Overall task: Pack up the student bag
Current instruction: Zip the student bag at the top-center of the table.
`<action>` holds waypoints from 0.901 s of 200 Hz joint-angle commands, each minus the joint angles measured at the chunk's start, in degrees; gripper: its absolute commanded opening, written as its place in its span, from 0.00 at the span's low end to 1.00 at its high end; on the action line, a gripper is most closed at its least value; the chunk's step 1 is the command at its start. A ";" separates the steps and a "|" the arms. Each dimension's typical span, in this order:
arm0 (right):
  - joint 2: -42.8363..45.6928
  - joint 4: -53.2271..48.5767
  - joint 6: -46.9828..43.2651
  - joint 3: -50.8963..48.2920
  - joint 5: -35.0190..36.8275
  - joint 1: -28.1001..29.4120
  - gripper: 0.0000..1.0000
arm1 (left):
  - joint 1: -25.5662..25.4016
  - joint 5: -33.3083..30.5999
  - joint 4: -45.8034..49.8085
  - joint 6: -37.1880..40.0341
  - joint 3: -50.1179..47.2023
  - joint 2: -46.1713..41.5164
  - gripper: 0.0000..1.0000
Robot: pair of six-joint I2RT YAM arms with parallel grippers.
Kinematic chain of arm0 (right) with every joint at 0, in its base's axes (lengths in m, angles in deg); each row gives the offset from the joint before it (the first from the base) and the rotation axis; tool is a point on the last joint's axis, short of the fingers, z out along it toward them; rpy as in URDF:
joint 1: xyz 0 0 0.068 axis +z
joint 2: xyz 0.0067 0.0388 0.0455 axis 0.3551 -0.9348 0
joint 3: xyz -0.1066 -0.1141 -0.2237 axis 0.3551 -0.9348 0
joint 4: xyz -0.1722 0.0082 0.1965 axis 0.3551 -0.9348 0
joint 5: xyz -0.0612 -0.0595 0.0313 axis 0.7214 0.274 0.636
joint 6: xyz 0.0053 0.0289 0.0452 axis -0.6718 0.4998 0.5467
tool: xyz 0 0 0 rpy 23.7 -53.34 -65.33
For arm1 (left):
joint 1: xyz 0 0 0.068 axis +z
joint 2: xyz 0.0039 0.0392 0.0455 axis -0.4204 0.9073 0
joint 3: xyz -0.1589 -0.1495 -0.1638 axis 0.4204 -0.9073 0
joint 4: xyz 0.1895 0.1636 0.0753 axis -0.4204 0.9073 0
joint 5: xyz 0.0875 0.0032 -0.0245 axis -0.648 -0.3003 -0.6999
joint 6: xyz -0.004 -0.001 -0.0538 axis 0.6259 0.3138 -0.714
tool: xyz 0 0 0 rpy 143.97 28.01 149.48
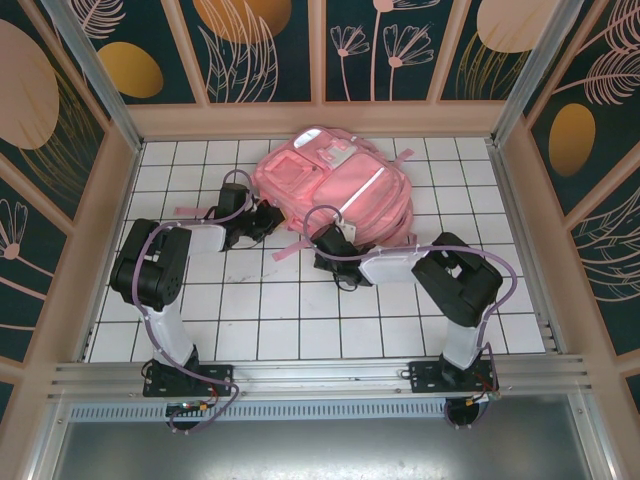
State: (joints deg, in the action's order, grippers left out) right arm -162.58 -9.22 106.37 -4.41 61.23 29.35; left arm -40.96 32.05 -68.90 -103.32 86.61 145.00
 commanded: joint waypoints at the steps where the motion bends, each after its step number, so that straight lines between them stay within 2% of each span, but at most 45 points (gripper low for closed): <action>1: 0.84 3.17 -1.67 -0.67 -0.87 -1.77 0.11 | -0.24 0.92 2.02 0.23 0.26 -1.17 0.00; 25: 1.22 2.75 -1.97 -0.75 -0.78 -1.77 0.00 | -0.17 0.78 2.39 0.29 0.39 -1.09 0.00; 57: 1.43 -3.77 -0.88 1.26 1.85 -0.99 0.00 | -0.14 0.12 3.39 0.91 1.03 -1.29 0.00; 94: 2.29 -18.31 3.80 3.32 8.07 0.34 0.00 | 0.95 -5.82 7.72 1.50 1.79 -2.39 0.00; 133: 10.17 -24.22 7.46 -5.13 11.59 0.16 0.00 | 5.92 -10.06 9.88 1.06 0.62 -4.27 0.00; 180: 22.53 -26.06 4.71 -15.44 11.93 -7.35 0.00 | 12.13 -13.27 14.23 5.02 3.50 -3.48 0.00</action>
State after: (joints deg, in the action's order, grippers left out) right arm -144.99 -24.87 111.46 -14.51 68.36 26.99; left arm -35.14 29.77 -58.34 -102.12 87.81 141.99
